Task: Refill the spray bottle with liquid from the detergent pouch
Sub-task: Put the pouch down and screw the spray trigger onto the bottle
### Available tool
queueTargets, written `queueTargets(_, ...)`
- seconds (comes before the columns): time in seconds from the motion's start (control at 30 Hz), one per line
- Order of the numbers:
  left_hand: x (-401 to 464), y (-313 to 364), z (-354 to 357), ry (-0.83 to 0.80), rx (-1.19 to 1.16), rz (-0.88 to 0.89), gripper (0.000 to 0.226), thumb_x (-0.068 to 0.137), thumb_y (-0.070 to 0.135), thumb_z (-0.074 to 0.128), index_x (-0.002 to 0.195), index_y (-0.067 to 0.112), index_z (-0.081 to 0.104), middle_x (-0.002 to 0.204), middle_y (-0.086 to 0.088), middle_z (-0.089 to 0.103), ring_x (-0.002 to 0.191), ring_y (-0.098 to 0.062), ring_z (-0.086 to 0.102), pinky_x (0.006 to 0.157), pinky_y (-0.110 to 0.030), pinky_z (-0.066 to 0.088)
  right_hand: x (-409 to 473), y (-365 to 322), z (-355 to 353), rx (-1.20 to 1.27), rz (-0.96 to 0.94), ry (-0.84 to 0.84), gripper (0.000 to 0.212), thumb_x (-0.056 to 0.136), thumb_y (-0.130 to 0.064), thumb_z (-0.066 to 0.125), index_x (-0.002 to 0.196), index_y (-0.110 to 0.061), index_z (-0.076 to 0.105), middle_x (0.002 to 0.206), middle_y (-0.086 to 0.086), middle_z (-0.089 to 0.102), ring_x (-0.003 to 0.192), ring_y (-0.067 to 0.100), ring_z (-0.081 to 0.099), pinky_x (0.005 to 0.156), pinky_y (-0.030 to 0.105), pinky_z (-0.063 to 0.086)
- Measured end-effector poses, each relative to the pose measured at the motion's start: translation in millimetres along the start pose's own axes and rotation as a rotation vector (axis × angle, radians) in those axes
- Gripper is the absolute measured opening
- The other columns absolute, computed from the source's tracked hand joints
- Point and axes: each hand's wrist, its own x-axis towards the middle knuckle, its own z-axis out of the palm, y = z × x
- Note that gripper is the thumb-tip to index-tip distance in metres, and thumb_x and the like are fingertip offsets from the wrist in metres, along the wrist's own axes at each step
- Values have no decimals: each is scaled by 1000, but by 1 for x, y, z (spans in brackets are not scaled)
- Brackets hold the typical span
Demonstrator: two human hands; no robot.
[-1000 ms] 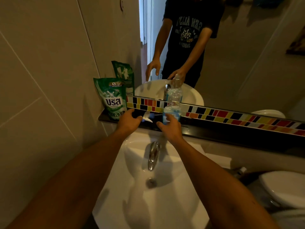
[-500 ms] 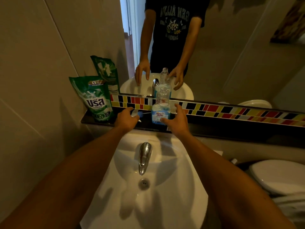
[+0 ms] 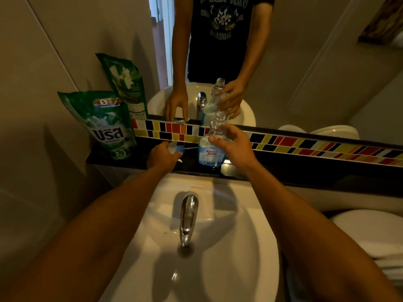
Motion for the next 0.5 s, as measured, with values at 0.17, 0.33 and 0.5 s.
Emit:
queueTargets(0.17,9,0,9,18,-27,-95,50,83,23,78,128,7,61,124,-14,65,112,-33,62,83,-34,47,5,-1,-4,29,1,-48,37,89,-17,79,123,-15,65,122,2,72,112,20,71,93,46,62)
queueTargets(0.33,17,-2,8,-16,-112,-199,42,85,19,77,120,1,64,113,-18,68,101,-32,66,70,-32,46,3,-6,-6,49,5,-53,37,89,-20,78,123,-17,65,120,1,73,111,20,72,93,49,61)
queueTargets(0.5,13,0,-19,35,-158,-147,40,83,18,78,115,0,65,108,-18,69,98,-34,67,75,-39,53,-3,-17,-13,31,-26,-38,38,91,-23,77,127,-20,65,122,1,73,111,19,72,92,44,62)
